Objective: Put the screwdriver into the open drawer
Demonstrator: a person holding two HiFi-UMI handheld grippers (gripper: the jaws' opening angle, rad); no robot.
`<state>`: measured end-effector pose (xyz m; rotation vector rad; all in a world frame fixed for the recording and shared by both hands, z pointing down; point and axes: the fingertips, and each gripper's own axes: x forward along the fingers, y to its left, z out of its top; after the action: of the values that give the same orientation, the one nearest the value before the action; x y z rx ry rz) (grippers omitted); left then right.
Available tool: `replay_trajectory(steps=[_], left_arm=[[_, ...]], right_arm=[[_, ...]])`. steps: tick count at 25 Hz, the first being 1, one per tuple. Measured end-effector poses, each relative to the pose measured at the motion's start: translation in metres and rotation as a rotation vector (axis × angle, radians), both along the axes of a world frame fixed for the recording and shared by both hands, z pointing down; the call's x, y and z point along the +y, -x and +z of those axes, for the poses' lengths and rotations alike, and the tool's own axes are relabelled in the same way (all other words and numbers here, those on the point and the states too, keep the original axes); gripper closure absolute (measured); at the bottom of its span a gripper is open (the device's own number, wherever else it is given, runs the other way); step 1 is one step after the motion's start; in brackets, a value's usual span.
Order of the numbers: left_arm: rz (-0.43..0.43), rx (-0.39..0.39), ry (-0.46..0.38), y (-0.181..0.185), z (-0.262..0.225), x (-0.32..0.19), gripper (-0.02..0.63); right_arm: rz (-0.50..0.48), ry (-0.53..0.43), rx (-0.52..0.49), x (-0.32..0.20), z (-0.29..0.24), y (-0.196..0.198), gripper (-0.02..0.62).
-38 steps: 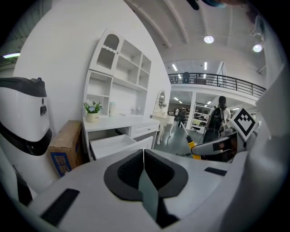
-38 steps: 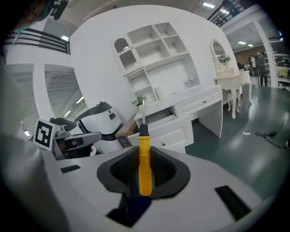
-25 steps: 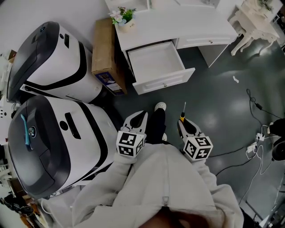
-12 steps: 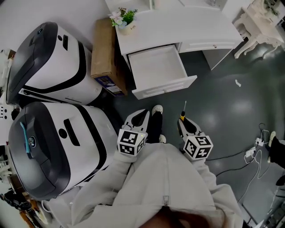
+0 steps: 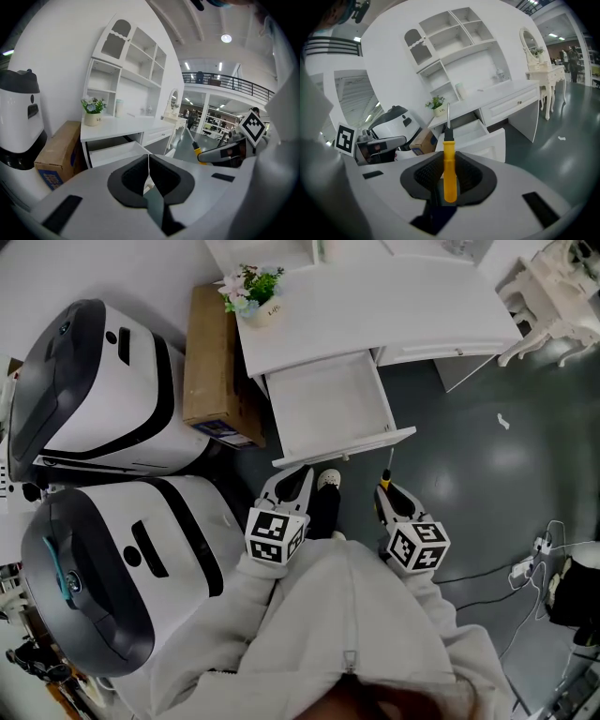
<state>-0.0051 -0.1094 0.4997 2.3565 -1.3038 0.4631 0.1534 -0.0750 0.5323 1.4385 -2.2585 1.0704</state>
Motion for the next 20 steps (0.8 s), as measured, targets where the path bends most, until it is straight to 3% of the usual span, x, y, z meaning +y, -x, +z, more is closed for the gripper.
replay_trajectory(steps=[20], left_arm=[[0.015,0.029,0.045,0.013,0.018,-0.127,0.585]], right_arm=[[0.018,0.018,0.042,-0.133,0.000,0.008,0.505]])
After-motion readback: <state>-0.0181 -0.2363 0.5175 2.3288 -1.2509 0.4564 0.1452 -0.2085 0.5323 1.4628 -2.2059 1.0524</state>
